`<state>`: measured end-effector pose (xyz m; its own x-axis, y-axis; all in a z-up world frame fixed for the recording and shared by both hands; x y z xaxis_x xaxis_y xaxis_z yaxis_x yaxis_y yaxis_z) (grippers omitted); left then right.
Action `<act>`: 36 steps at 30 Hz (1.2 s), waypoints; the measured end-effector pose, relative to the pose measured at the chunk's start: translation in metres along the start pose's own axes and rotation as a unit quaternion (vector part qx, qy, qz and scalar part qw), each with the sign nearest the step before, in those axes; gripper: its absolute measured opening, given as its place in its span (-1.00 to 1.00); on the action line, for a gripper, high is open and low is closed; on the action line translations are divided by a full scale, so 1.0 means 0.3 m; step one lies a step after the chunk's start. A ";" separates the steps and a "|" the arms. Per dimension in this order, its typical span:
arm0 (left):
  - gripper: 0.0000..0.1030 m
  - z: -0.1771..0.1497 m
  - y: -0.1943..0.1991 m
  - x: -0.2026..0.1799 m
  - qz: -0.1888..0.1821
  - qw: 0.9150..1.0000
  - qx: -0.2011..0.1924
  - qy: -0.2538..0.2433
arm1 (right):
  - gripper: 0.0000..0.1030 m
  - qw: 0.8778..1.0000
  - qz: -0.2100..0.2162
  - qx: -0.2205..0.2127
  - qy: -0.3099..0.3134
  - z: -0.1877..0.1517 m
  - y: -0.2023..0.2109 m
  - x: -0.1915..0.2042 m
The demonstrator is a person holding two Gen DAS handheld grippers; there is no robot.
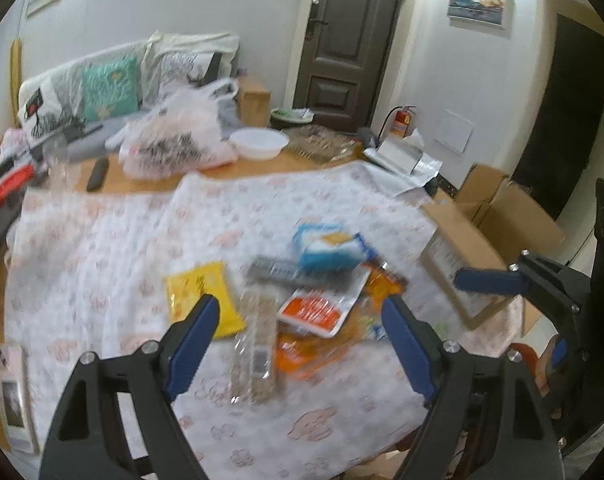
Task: Organize snacks
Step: 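Withdraw the left gripper from the box back over the snacks, then grasp the green candy-stick packet with the right gripper while the left reaches the granola bar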
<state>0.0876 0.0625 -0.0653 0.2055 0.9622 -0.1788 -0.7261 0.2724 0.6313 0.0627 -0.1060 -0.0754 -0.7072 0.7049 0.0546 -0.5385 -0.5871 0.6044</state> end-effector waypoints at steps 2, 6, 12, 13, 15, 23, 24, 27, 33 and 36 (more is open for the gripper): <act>0.57 -0.041 -0.032 0.022 -0.003 1.000 0.009 0.009 | 0.59 1.000 0.012 0.020 -0.001 -0.024 -0.060 0.016; 0.51 -0.124 -0.107 0.065 -0.009 0.999 0.025 0.028 | 0.40 0.998 0.018 0.058 -0.014 -0.086 -0.169 0.008; 0.26 -0.190 -0.189 0.040 -0.047 0.998 0.034 0.027 | 0.22 0.995 -0.041 0.090 -0.024 -0.187 -0.249 -0.078; 0.25 -0.196 -0.196 0.031 -0.053 0.998 0.036 0.024 | 0.22 0.994 -0.051 0.092 -0.030 -0.198 -0.256 -0.099; 0.17 -0.203 -0.213 0.013 -0.065 0.997 0.042 0.018 | 0.22 0.992 -0.071 0.094 -0.033 -0.211 -0.261 -0.133; 0.16 -0.249 -0.246 0.057 -0.040 0.997 0.053 0.031 | 0.22 0.985 -0.114 0.118 -0.044 -0.254 -0.296 -0.224; 0.16 -0.254 -0.244 0.060 -0.040 0.997 0.051 0.033 | 0.22 0.986 -0.110 0.119 -0.046 -0.256 -0.290 -0.224; 0.15 -0.262 -0.239 0.056 -0.041 0.998 0.049 0.028 | 0.22 0.986 -0.094 0.128 -0.047 -0.265 -0.273 -0.206; 0.16 -0.266 -0.241 0.057 -0.028 0.998 0.044 0.025 | -0.33 0.985 -0.107 0.129 -0.030 -0.281 -0.262 -0.199; 0.16 -0.263 -0.239 0.055 -0.023 0.999 0.040 0.022 | -0.38 0.988 -0.088 0.117 -0.050 -0.281 -0.265 -0.225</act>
<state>0.0914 0.0589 -0.1732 0.2080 0.9481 -0.2404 -0.6617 0.3174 0.6792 0.1146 -0.1405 -0.1943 -0.5566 0.8308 0.0029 -0.5207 -0.3515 0.7780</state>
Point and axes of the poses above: each gripper's, at about its wrist camera, not at the fingertips, and y roughly against the way its jaws point, x to its left, z to its top, the point moved 4 cm from there along -y, roughly the way its jaws point, and after that the axes turned 2 degrees about -x, right-handed, at the moved point
